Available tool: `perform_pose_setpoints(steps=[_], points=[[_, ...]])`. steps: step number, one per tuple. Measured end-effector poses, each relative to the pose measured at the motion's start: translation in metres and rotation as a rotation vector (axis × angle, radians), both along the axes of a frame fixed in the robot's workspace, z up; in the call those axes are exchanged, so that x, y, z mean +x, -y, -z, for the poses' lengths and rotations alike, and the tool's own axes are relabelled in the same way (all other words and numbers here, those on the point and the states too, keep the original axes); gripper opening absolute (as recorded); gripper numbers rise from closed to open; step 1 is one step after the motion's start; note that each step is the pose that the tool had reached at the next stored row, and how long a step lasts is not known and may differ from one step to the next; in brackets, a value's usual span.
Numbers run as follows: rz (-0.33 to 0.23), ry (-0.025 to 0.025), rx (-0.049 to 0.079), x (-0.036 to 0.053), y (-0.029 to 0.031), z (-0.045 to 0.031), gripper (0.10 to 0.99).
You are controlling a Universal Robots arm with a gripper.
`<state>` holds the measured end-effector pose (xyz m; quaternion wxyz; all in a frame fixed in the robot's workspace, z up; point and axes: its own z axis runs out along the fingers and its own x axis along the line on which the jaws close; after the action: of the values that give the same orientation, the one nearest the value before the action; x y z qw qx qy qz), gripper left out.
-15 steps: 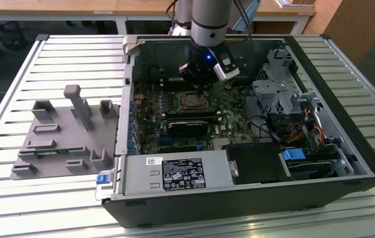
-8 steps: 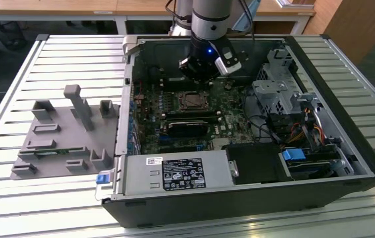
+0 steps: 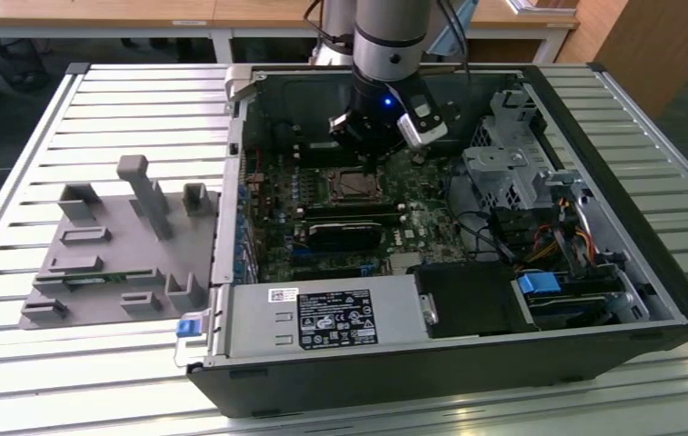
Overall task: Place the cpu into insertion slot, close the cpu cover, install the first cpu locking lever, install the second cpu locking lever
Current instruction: 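Install the second cpu locking lever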
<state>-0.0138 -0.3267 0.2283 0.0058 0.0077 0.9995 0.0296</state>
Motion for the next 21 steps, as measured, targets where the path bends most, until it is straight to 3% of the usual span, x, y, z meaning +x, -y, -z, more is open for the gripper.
perform_pose_setpoints(steps=[3,9,15,16,19,21], points=[[0.000,0.0000,0.000,0.0000,0.0070,-0.0001,0.106],[0.000,-0.0005,0.000,0.0000,0.0117,-0.0056,0.106],[0.000,-0.0006,0.001,0.0000,0.0275,-0.0057,0.106],[0.000,-0.0006,0.011,0.0000,0.0291,-0.0057,0.106],[0.000,-0.0038,0.065,0.0000,0.0326,-0.0057,0.106],[0.000,-0.0047,0.072,0.0000,0.0361,-0.0057,0.106]])
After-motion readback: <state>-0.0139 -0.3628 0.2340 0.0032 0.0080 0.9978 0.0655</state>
